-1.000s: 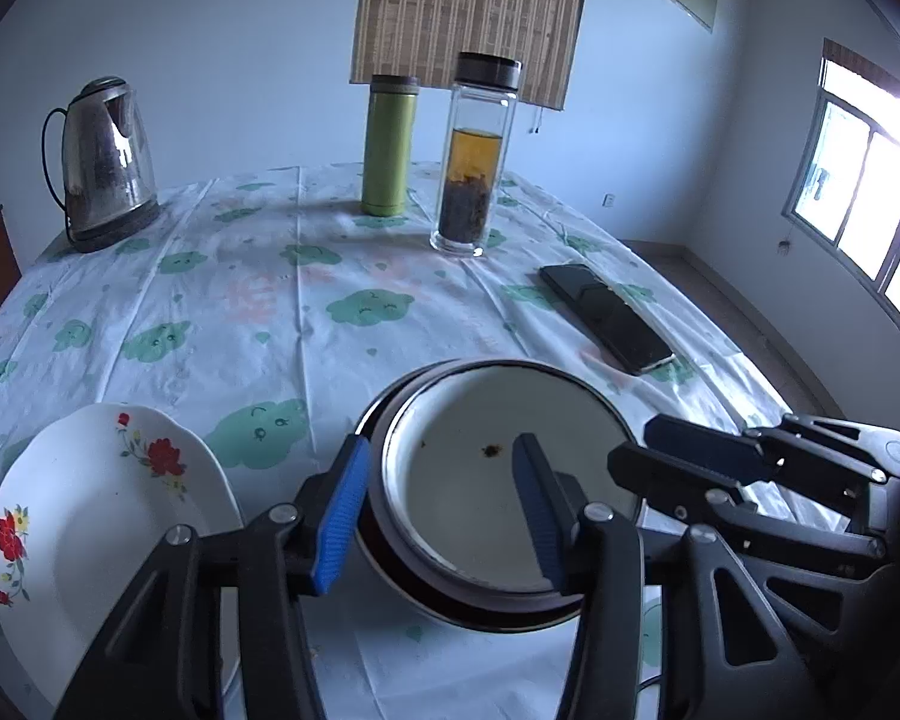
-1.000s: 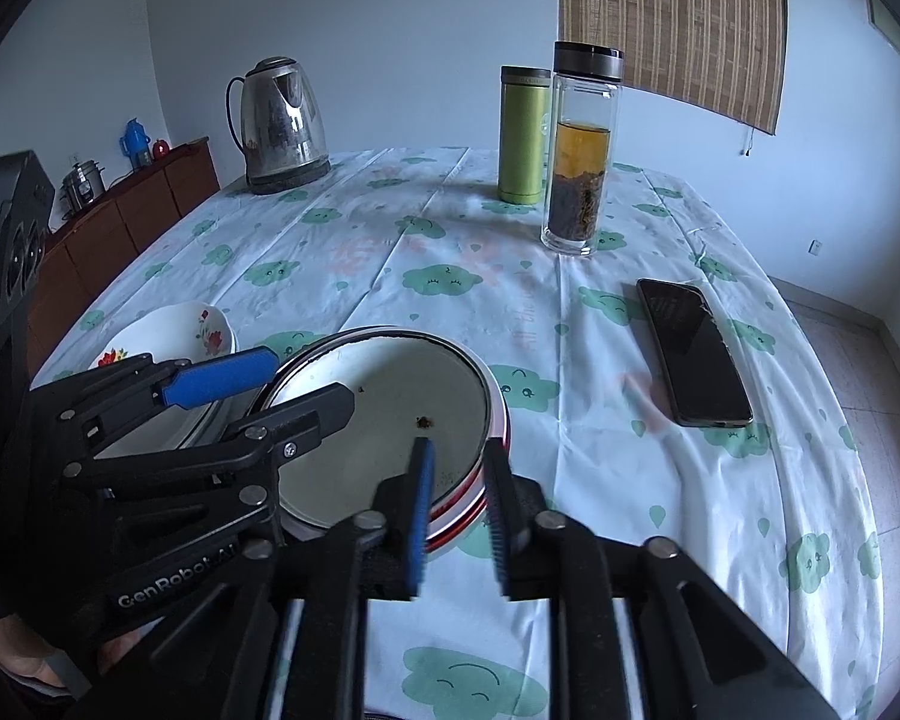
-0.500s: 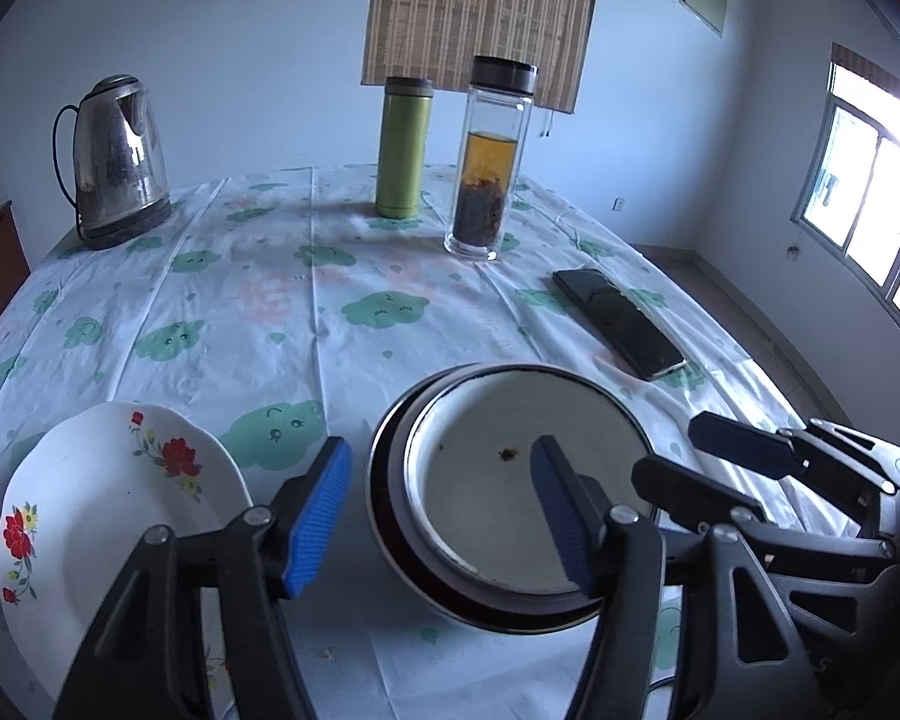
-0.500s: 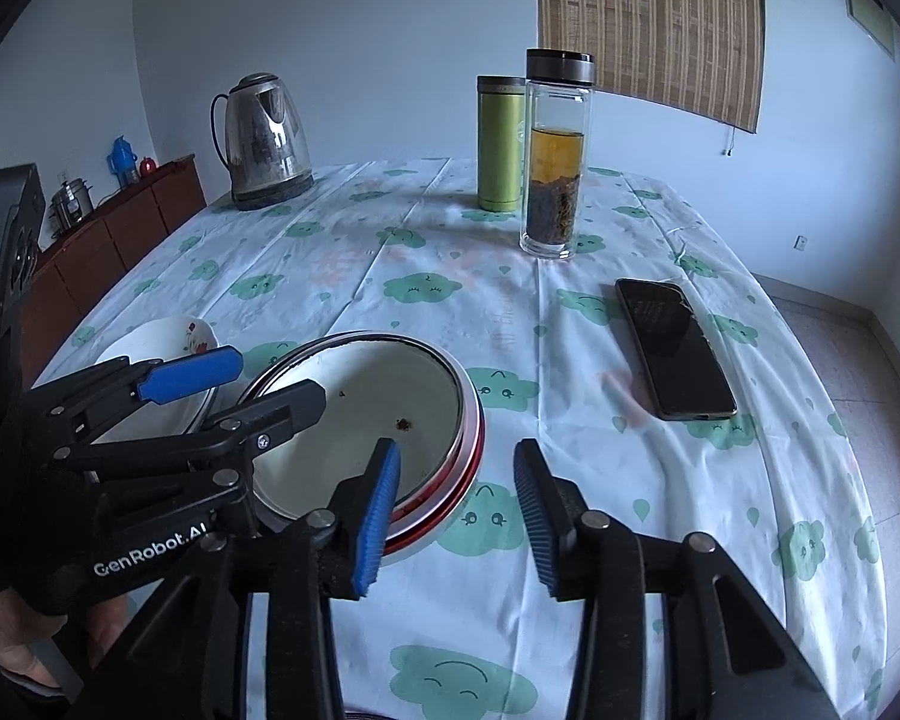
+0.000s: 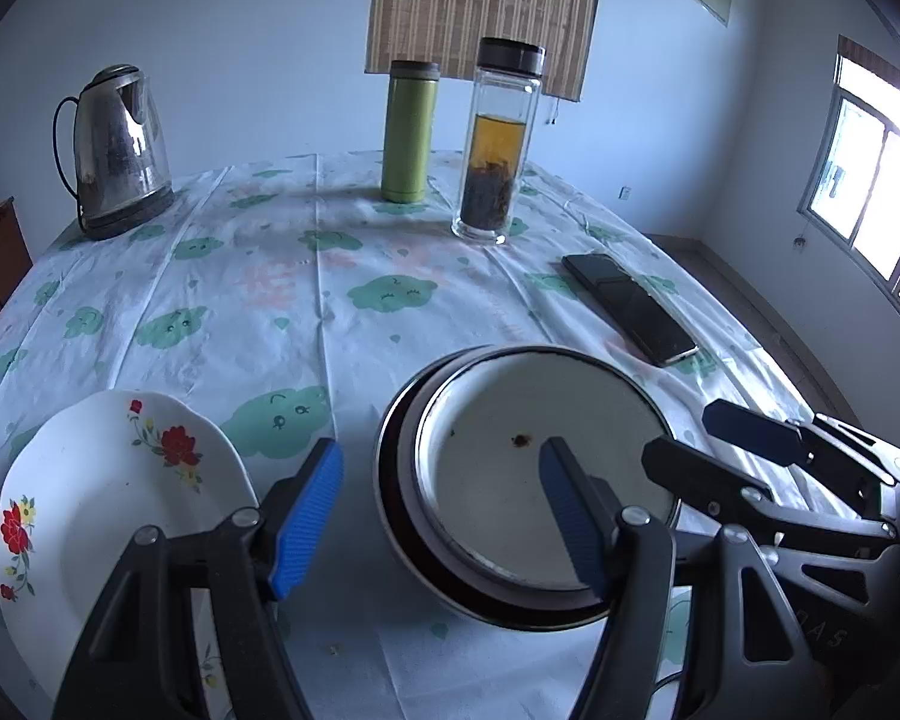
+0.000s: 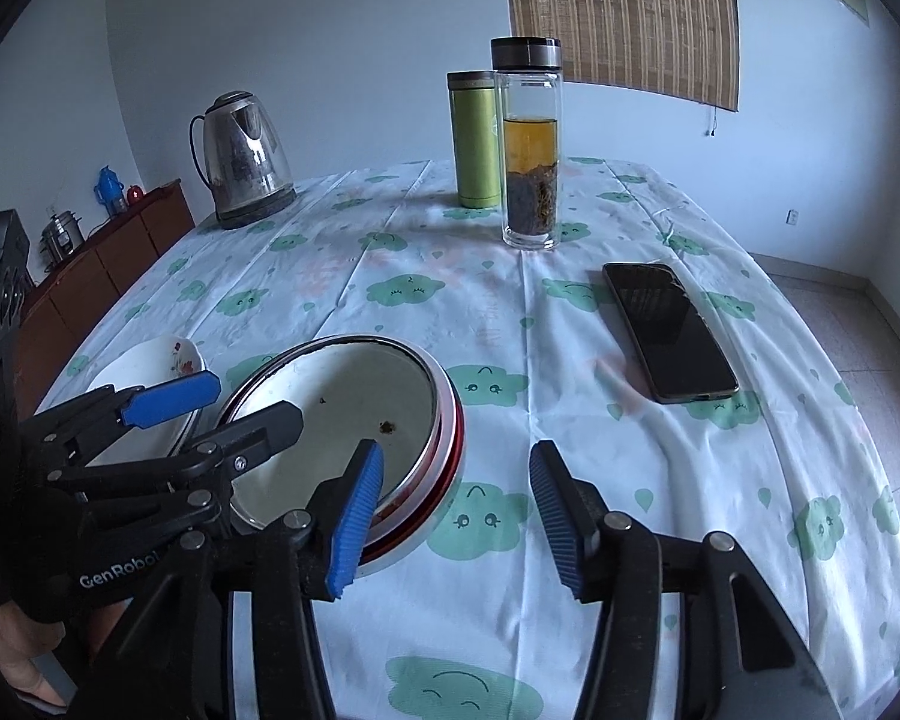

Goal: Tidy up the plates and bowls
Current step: 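Close both tools on the rim of the nested bowl stack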

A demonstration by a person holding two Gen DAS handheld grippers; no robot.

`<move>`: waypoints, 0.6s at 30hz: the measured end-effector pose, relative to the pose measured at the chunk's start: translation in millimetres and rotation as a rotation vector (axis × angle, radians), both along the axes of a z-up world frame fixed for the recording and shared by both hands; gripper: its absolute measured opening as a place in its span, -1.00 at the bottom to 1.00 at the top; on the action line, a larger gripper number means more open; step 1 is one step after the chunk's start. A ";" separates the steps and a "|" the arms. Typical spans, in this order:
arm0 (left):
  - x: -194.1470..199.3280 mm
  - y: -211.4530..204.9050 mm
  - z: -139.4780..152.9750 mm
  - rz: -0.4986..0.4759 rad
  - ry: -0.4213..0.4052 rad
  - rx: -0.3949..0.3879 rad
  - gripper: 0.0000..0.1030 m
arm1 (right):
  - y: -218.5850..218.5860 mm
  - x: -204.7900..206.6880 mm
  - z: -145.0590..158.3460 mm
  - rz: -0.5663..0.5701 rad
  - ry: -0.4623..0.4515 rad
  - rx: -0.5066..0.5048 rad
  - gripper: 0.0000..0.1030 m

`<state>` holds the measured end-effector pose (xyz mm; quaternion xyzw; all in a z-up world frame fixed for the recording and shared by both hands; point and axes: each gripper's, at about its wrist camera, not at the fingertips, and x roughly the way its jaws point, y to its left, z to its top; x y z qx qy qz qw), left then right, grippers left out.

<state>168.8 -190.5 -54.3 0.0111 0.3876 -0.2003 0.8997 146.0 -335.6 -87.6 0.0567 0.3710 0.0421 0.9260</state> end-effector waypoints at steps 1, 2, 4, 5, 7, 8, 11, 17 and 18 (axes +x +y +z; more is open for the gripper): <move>0.8 0.5 -0.5 0.000 0.005 -0.004 0.33 | -0.4 0.7 -0.4 0.000 0.000 0.006 0.04; 1.7 1.4 -1.2 0.002 0.010 -0.008 0.33 | -0.8 1.3 -0.7 -0.001 -0.001 0.012 0.04; 2.9 1.9 -2.4 0.002 0.016 -0.009 0.33 | -1.9 2.2 -2.5 0.003 0.000 0.028 0.03; 3.1 2.0 -2.9 0.003 0.019 -0.008 0.33 | -2.9 2.8 -3.9 0.005 0.002 0.041 0.03; 3.9 1.9 -4.2 0.002 0.024 -0.005 0.33 | -4.9 4.4 -7.3 0.012 0.006 0.068 0.03; 4.2 1.6 -4.9 0.001 0.027 -0.003 0.33 | -5.5 5.1 -8.6 0.014 0.007 0.075 0.03; 4.9 4.5 -3.5 0.001 0.032 -0.022 0.33 | -6.1 6.7 -11.3 0.019 0.014 0.090 0.03; 7.6 5.9 -6.4 0.012 0.044 -0.018 0.33 | -3.7 9.5 -13.8 0.027 0.026 0.093 0.03; 7.9 5.9 -7.1 0.012 0.046 -0.016 0.33 | -3.9 10.3 -15.0 0.027 0.030 0.097 0.03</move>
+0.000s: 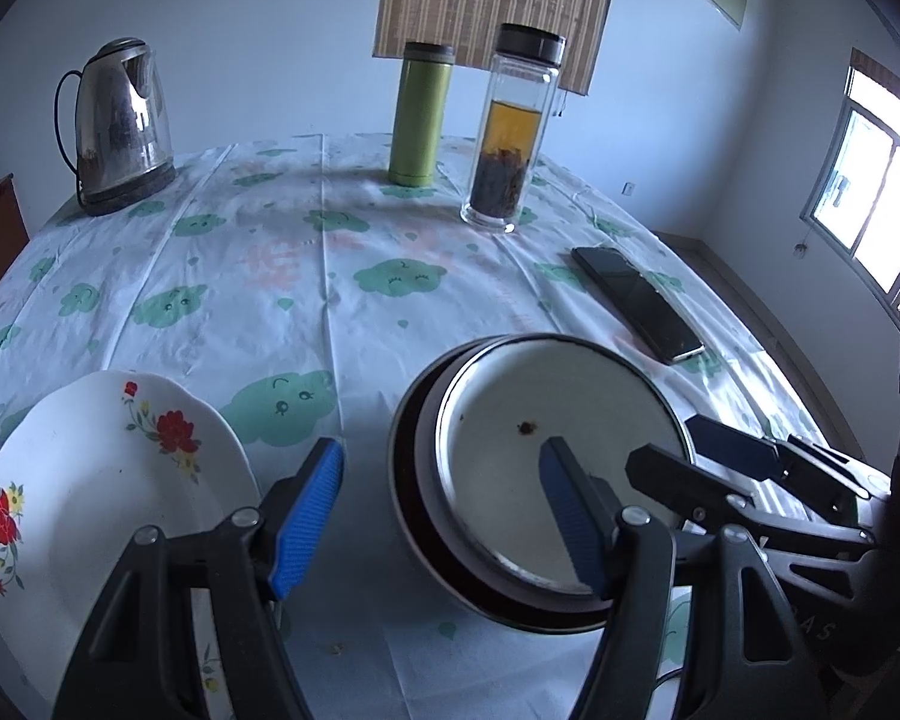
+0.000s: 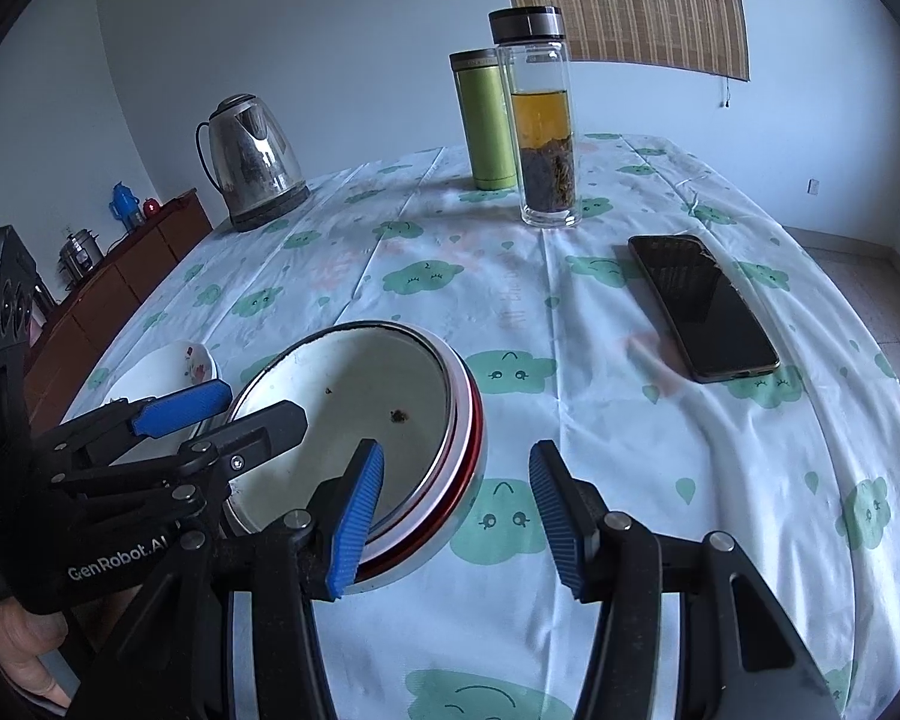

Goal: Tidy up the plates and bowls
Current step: 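Close both tools on the rim of the nested bowl stack, then lift the bowl stack and carry it toward the red-flower plates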

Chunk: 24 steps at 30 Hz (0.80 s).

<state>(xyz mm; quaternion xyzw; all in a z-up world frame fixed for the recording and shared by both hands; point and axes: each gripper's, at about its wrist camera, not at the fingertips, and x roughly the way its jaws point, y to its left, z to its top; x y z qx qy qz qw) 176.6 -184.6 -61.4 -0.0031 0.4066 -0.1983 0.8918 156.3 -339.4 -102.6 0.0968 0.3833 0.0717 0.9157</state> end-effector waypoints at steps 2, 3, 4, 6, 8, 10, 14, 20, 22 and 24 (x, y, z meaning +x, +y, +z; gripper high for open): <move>-0.1 0.4 -0.4 -0.003 0.000 0.001 0.33 | -0.1 0.8 -2.1 0.004 0.008 0.012 -0.01; -0.2 0.5 -0.5 -0.004 0.000 0.000 0.33 | -0.1 0.9 -2.5 0.008 0.011 0.021 -0.06; -0.2 0.8 -0.5 -0.007 -0.001 0.000 0.33 | 0.4 0.9 -2.6 0.012 0.014 0.028 -0.09; 0.7 2.0 -0.5 -0.011 0.000 -0.003 0.33 | 2.6 0.4 -1.6 0.018 0.013 0.025 -0.15; 2.4 2.5 -2.0 -0.009 0.007 -0.003 0.33 | 5.1 1.0 -1.3 0.018 0.020 0.018 -0.16; 3.6 2.5 -3.6 -0.010 0.015 0.001 0.33 | 5.5 2.2 -1.9 0.015 0.028 0.023 -0.16; 5.0 0.9 -6.6 -0.011 0.027 0.014 0.33 | 6.9 3.5 -5.2 0.020 0.041 0.024 -0.16; 6.8 -2.4 -12.7 -0.049 0.076 -0.018 0.00 | 8.8 3.0 -8.6 0.022 0.049 0.025 -0.18; 4.8 -6.1 -13.5 -0.051 0.069 0.005 0.00 | 9.4 2.4 -8.4 0.017 0.047 0.024 -0.21; 3.0 -7.7 -13.5 -0.047 0.061 0.018 0.00 | 9.7 1.9 -7.6 0.008 0.043 0.018 -0.28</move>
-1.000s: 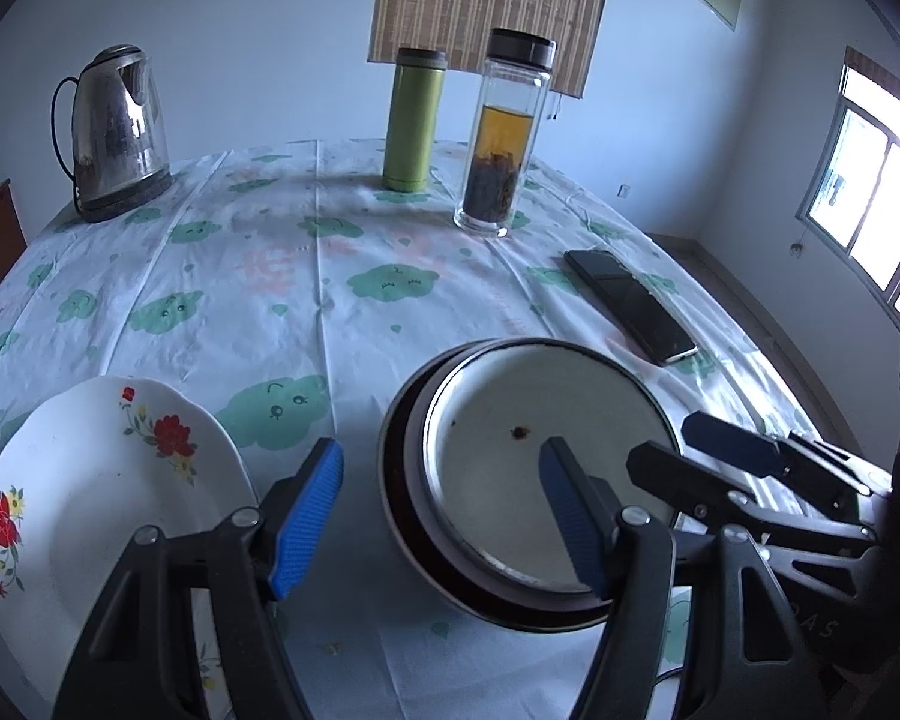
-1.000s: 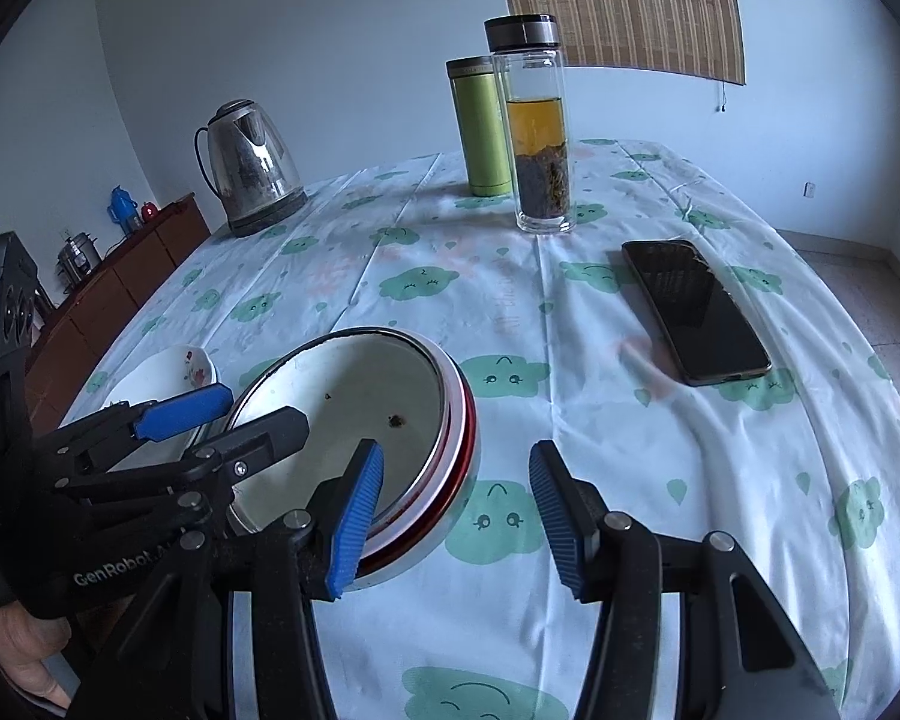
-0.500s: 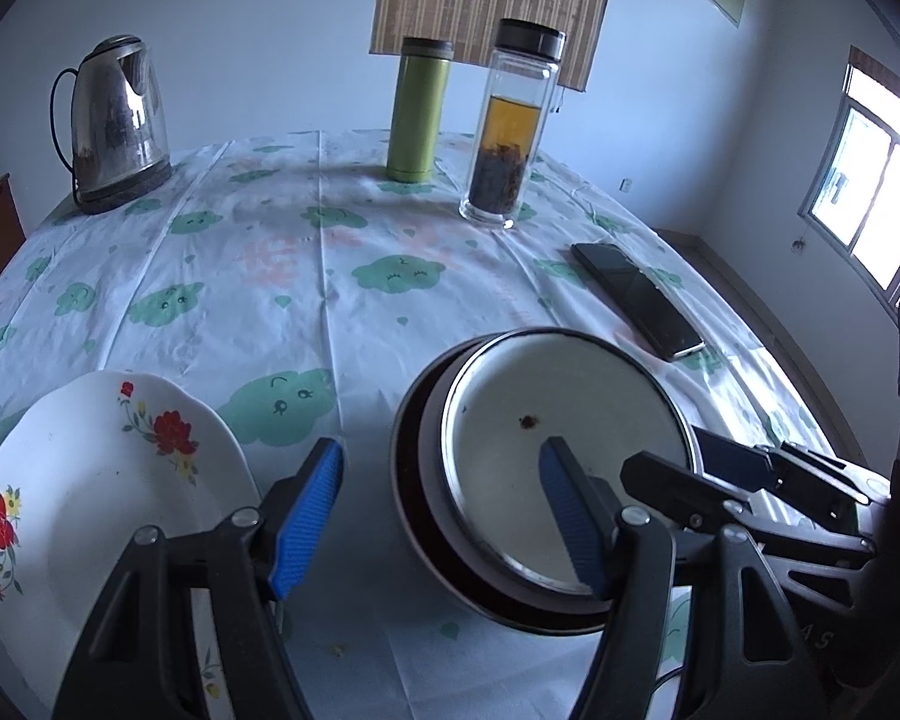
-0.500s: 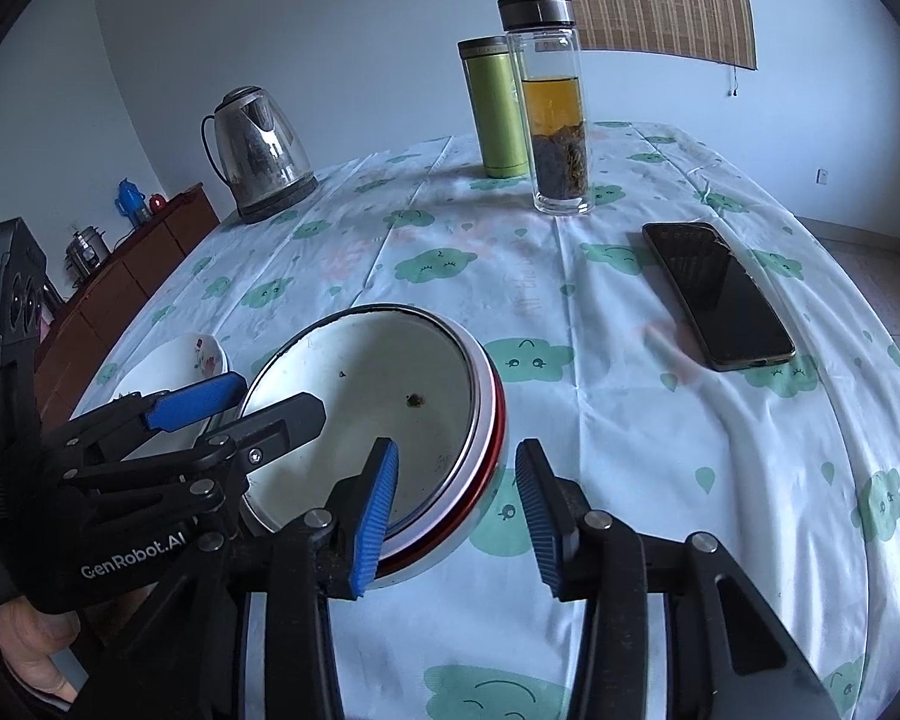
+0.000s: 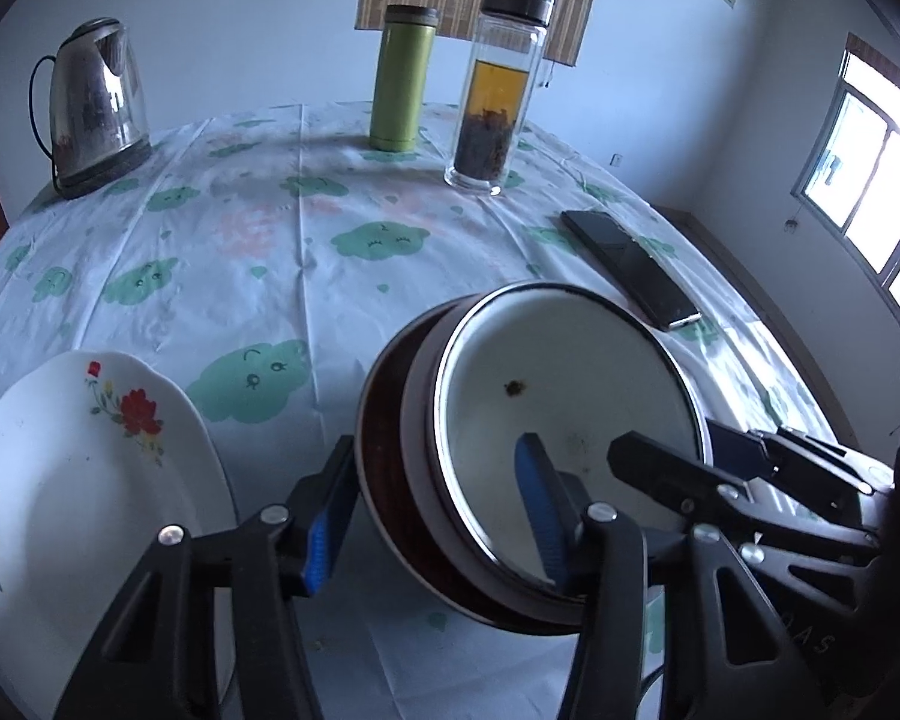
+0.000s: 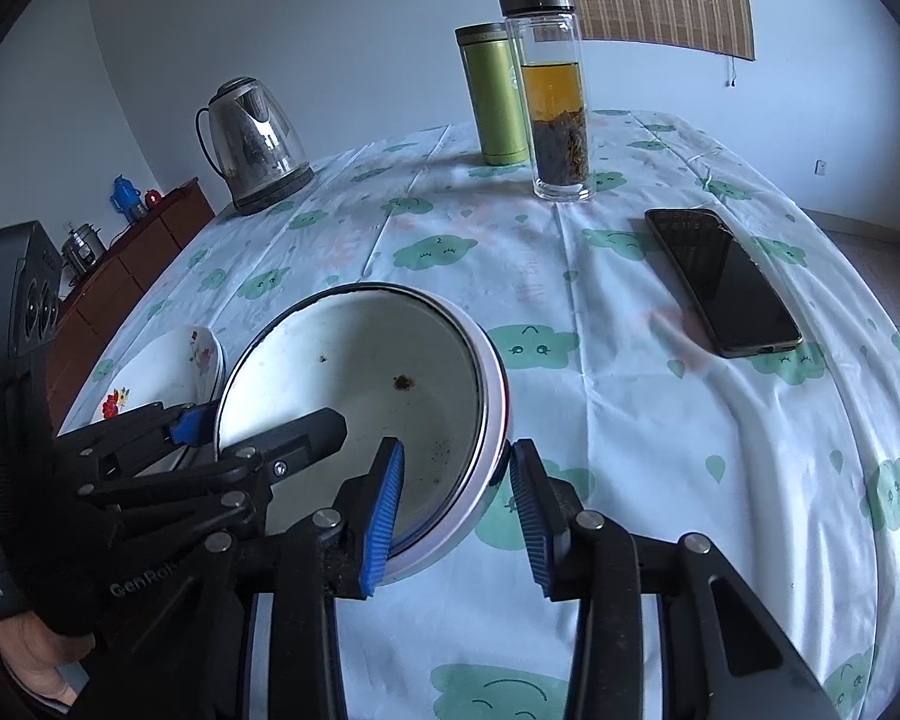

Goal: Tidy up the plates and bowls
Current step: 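Lift the bowl stack and carry it toward the red-flower plates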

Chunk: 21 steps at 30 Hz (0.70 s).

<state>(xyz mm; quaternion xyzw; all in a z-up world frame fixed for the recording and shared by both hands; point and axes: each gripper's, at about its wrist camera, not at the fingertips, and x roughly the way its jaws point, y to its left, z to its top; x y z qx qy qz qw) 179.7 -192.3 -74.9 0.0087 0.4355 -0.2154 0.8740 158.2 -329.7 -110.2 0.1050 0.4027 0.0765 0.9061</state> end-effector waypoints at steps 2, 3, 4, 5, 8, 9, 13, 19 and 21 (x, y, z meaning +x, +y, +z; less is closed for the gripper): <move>-0.7 -0.8 0.3 0.003 -0.008 0.009 0.00 | -0.1 -0.2 0.9 -0.009 -0.002 -0.003 -0.31; -1.5 -0.3 1.1 0.006 -0.011 0.009 0.00 | 0.5 -0.5 1.9 -0.013 -0.005 -0.009 -0.34; -2.3 0.2 1.7 0.008 -0.013 0.008 0.00 | 1.2 -0.2 2.9 -0.015 -0.006 -0.014 -0.34; -3.0 0.9 3.0 0.011 -0.019 0.007 0.00 | 1.8 -0.7 4.5 -0.016 -0.010 -0.016 -0.34; -3.1 3.3 5.6 0.019 -0.026 0.002 0.00 | 3.8 -0.9 9.1 -0.016 -0.021 -0.027 -0.38; -2.9 3.4 5.9 0.021 -0.028 0.004 0.00 | 4.2 -1.0 10.7 -0.016 -0.023 -0.028 -0.40; -3.7 1.5 6.0 0.017 -0.041 0.019 0.00 | 6.2 -1.3 15.0 -0.017 -0.033 -0.045 -0.40; -7.4 -2.3 5.9 0.006 -0.063 0.043 0.00 | -0.8 3.7 7.8 -0.039 -0.014 -0.023 -0.46; -7.3 -0.1 8.0 0.012 -0.064 0.032 0.00 | 0.4 2.6 8.2 -0.034 -0.012 -0.028 -0.47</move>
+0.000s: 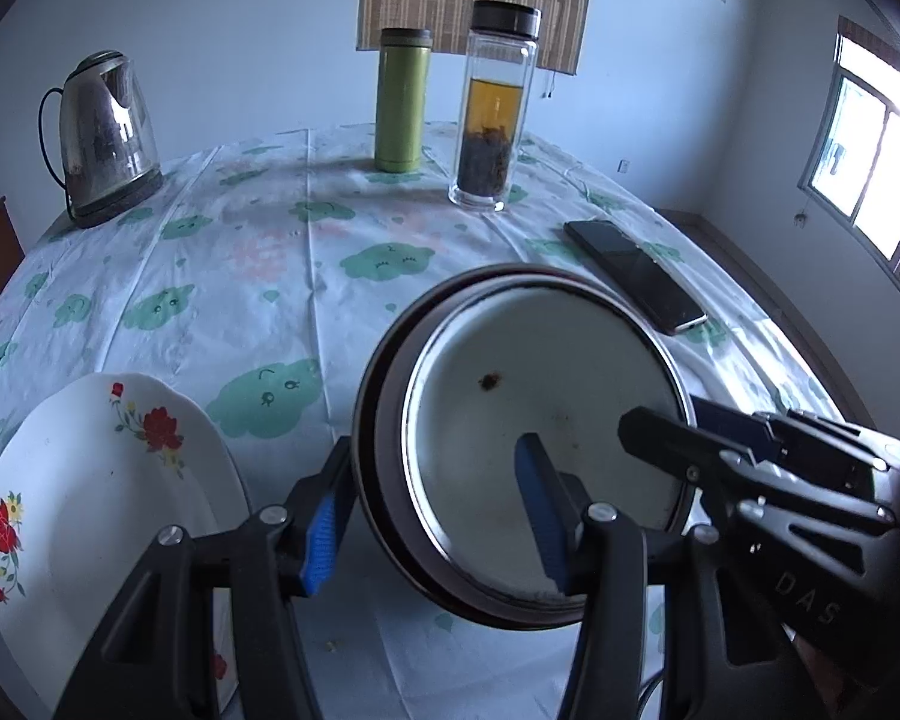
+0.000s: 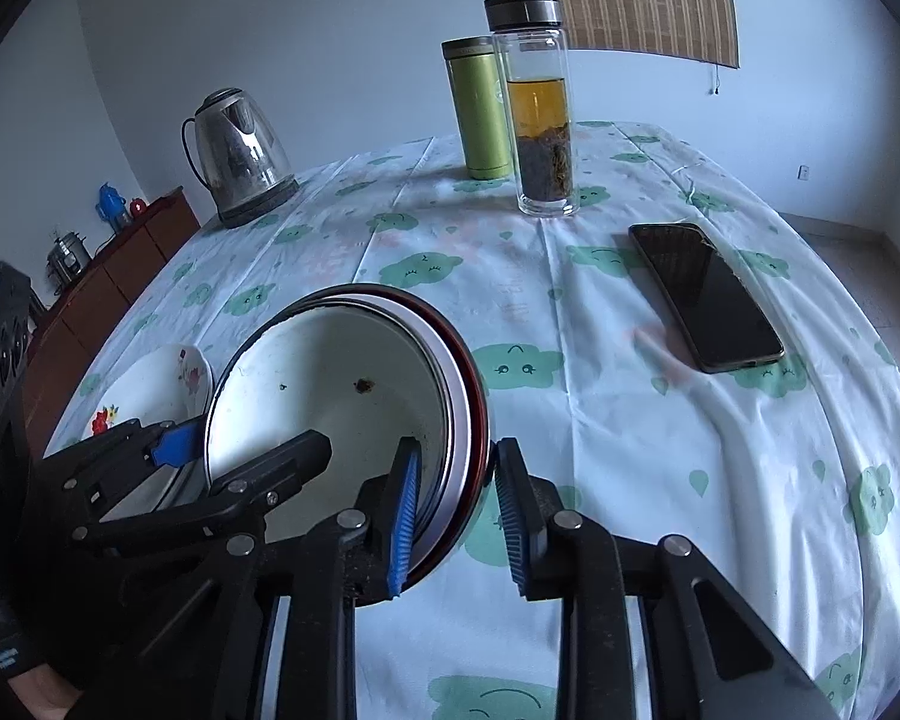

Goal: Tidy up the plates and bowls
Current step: 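Lift the bowl stack and carry it toward the red-flower plates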

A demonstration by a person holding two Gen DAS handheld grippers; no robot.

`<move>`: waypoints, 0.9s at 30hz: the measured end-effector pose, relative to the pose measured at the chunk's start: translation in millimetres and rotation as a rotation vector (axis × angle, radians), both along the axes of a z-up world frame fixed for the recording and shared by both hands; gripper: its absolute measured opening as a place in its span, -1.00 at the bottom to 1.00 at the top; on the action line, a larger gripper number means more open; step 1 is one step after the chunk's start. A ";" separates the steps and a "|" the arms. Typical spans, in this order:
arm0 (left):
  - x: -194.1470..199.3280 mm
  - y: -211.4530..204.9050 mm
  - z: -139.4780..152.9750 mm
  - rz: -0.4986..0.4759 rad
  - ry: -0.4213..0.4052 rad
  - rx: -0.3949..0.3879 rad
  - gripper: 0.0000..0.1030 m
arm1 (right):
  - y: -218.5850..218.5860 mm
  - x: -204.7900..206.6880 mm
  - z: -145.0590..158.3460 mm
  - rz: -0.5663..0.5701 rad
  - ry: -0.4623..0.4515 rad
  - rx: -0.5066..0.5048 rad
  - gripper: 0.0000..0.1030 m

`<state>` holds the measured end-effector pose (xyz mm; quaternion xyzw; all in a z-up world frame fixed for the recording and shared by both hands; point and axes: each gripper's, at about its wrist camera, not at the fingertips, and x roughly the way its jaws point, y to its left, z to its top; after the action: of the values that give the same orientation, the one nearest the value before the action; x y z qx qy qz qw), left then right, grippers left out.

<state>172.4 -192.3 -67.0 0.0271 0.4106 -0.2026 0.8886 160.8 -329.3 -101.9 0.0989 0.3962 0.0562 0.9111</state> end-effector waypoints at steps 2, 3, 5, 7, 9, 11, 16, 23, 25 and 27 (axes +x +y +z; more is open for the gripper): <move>-2.3 2.1 5.4 0.007 -0.019 -0.009 0.00 | 1.6 -2.2 1.5 0.008 -0.001 0.003 -0.47; -3.6 2.4 8.1 0.009 -0.030 -0.011 0.00 | 2.1 -2.8 2.5 0.010 -0.003 0.004 -0.47; -6.8 3.4 13.2 0.013 -0.053 -0.011 0.00 | 3.1 -4.9 5.5 0.012 -0.010 0.009 -0.47; -8.4 4.5 15.9 0.014 -0.059 -0.017 0.00 | 4.1 -6.7 8.4 0.015 -0.017 0.009 -0.47; -8.9 5.7 17.5 0.013 -0.059 -0.025 0.00 | 3.9 -8.5 11.9 0.014 -0.025 0.010 -0.47; -10.4 7.1 19.8 0.014 -0.066 -0.032 0.00 | 3.3 -11.3 16.4 0.013 -0.035 0.013 -0.47; -17.2 12.7 30.6 0.027 -0.106 -0.050 0.00 | 7.2 -16.6 28.5 0.020 -0.062 0.009 -0.47; -28.4 28.6 50.1 0.052 -0.177 -0.081 0.00 | 20.4 -23.8 43.7 0.044 -0.096 0.004 -0.47; -31.8 34.2 54.4 0.062 -0.199 -0.086 0.00 | 24.5 -25.5 46.1 0.052 -0.101 0.006 -0.47; -35.0 40.6 57.1 0.074 -0.216 -0.087 0.00 | 31.0 -27.8 49.6 0.063 -0.111 0.004 -0.47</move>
<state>137.3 -151.7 -9.9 -0.0047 0.3038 -0.1834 0.9349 133.0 -298.3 -52.4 0.0849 0.3480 0.0912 0.9292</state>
